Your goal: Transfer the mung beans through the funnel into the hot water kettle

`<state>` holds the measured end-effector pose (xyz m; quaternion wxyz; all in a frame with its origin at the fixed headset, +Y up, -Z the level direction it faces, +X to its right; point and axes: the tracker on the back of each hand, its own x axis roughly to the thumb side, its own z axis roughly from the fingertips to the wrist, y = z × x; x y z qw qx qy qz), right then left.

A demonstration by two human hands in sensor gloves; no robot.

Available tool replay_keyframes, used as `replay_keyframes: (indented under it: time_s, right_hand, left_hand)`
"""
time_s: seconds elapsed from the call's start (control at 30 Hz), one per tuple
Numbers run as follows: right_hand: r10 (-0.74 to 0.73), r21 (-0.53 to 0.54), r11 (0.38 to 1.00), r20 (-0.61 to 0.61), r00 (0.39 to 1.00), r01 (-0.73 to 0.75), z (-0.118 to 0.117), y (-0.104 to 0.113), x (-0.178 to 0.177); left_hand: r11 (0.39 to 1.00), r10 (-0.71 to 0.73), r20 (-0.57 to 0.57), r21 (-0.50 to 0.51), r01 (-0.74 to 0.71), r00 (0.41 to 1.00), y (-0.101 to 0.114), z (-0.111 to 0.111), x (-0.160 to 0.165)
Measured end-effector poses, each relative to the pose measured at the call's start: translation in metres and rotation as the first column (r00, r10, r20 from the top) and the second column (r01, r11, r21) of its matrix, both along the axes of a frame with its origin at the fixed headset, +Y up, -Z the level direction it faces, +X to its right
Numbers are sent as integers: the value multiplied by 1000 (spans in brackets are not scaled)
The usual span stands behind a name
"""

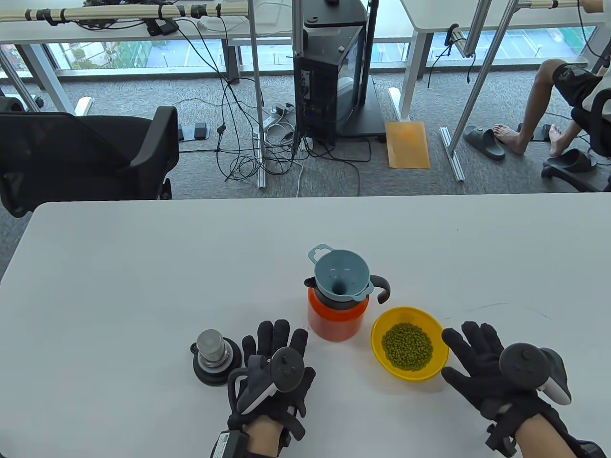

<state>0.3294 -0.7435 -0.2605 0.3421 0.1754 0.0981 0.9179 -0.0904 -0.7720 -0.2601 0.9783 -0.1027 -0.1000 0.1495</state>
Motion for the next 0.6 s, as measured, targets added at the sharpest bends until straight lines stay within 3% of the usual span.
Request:
replay_keyframes:
  time_s: [0.1,0.2,0.37,0.6]
  right_hand:
    - [61,-15,998,13,998,-61,-13,17,2]
    - [60,-55,997,15,998,-59,-26,19,0]
    - [27,-207,978,31,999,-20,-48,-7,-7]
    - [-42,-331,941,87,995,69,-52,-41,-12]
  left_hand:
    - [1000,24,12,-9,-24,1000,-1,2,0]
    - [1000,26,10,-4,-25,1000,-1,2,-2]
    - [999,47,11,-17,-47,999,-5,2,-2]
    - [996,74,37,-45,-72,997,-8,4,0]
